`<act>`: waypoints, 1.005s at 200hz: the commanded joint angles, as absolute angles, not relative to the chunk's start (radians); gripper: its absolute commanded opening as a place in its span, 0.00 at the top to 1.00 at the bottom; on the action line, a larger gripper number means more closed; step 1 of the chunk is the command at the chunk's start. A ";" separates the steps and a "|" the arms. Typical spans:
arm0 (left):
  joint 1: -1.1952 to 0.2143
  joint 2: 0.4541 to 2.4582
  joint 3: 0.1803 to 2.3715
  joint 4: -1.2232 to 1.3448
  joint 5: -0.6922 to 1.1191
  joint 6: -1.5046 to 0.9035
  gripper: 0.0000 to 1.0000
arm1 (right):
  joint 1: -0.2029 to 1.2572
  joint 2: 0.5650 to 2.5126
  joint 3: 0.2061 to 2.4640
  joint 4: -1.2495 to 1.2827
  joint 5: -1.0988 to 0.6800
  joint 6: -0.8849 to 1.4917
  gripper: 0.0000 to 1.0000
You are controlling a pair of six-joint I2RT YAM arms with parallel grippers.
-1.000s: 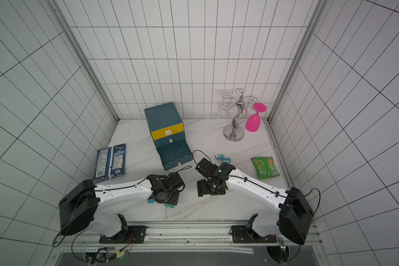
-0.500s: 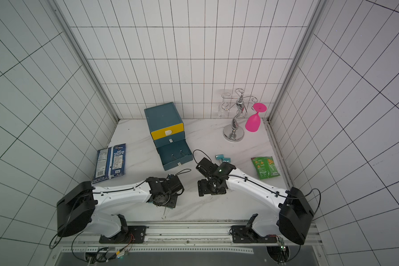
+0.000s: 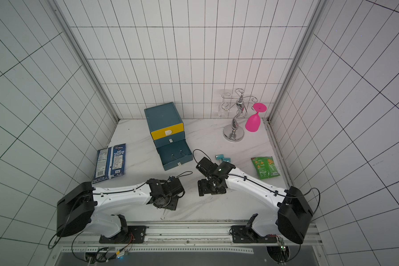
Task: Put the binder clips in the drawer according to color
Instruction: Pick up the binder clip at the center of the board.
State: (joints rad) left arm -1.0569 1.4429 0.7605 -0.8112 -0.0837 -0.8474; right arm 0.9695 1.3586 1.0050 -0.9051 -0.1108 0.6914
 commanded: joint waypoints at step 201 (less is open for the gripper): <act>-1.065 1.342 0.827 -0.943 -0.100 -0.801 0.57 | 0.929 1.399 1.078 -0.930 -0.079 0.659 0.18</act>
